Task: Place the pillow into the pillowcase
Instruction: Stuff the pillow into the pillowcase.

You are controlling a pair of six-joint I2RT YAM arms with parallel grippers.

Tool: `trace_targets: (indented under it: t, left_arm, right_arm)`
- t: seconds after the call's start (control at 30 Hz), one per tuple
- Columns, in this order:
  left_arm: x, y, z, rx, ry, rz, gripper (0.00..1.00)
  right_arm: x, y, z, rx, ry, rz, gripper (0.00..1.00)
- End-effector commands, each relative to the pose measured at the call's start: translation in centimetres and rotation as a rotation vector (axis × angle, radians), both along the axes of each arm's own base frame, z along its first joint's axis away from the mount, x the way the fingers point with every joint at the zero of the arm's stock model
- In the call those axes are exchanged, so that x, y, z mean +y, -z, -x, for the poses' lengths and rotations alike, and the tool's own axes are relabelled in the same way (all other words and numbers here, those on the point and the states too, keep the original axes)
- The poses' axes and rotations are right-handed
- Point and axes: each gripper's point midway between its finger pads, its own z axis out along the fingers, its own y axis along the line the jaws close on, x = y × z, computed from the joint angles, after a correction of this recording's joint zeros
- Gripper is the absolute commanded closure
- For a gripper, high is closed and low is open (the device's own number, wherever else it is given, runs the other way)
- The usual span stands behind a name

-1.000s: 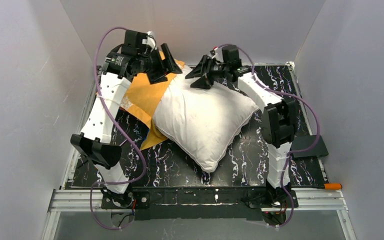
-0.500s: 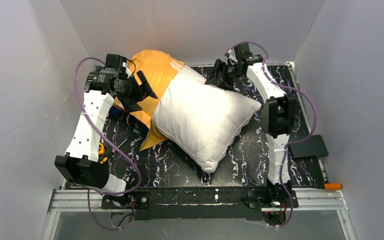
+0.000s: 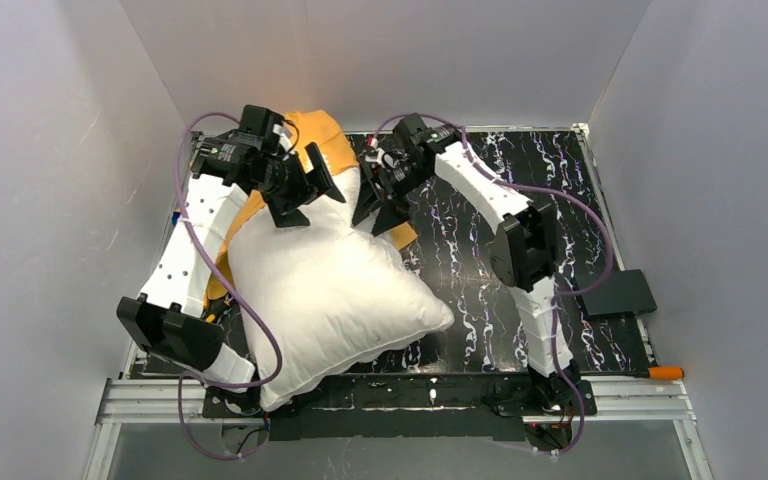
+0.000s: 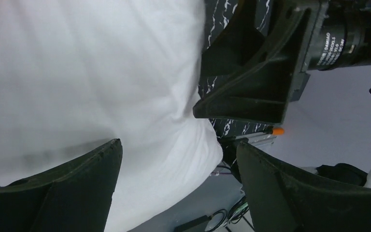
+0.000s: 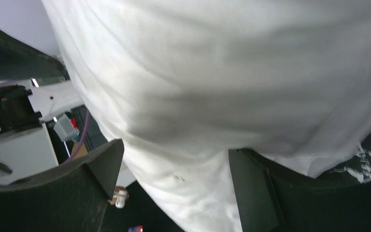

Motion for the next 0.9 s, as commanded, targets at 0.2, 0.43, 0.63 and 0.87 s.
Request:
trace_targets:
  t: [0.2,0.43,0.63,0.87]
  left_arm:
    - [-4.9,1.3,3.3,0.106,0.125,-0.079,0.17]
    - [-1.3,7.9,5.3,0.361,0.012,-0.194,0.57]
    - [3.8,10.9,7.9,0.514,-0.139,-0.247,0.8]
    - [6.8,10.7,8.5,0.499,-0.18,-0.233,0.8]
  right_arm:
    - [-7.2,-1.3,-11.9,-0.229,0.525,-0.091,0.1]
    - [-5.8,5.1,-16.7,-0.287,0.507,0.006,0.11]
    - [-3.5,10.0,-17.4,-0.299,0.413,0.015,0.13]
    - [-0.5,11.9,-16.5,-0.282,0.35,-0.063,0.14]
